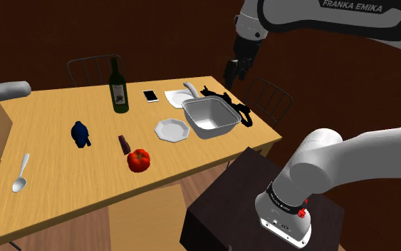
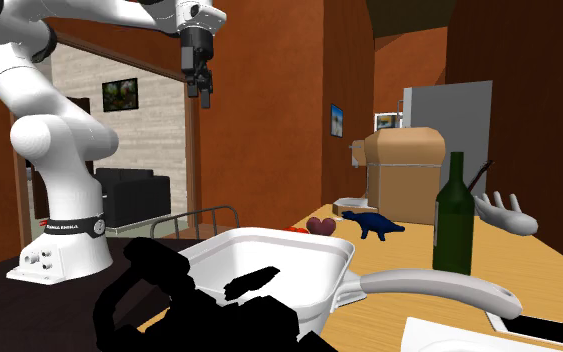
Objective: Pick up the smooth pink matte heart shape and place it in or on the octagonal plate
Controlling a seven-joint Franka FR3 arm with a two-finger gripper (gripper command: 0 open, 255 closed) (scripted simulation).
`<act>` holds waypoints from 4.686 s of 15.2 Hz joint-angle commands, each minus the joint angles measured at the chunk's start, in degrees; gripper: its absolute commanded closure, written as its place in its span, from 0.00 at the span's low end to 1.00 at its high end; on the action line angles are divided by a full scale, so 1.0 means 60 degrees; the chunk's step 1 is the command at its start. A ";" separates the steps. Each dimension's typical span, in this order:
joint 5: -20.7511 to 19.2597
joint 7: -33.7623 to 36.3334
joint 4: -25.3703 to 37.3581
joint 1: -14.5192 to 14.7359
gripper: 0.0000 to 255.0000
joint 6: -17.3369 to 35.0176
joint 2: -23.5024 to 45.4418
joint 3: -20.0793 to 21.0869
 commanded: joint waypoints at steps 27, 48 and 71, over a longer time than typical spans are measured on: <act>-0.0524 0.3289 0.3095 0.0667 0.00 0.5062 0.8496 0.1952; -0.1682 0.4489 0.9670 0.2169 0.00 0.4904 1.5102 0.1634; -0.1681 0.4678 1.0044 0.2337 0.00 0.5043 1.5645 0.1605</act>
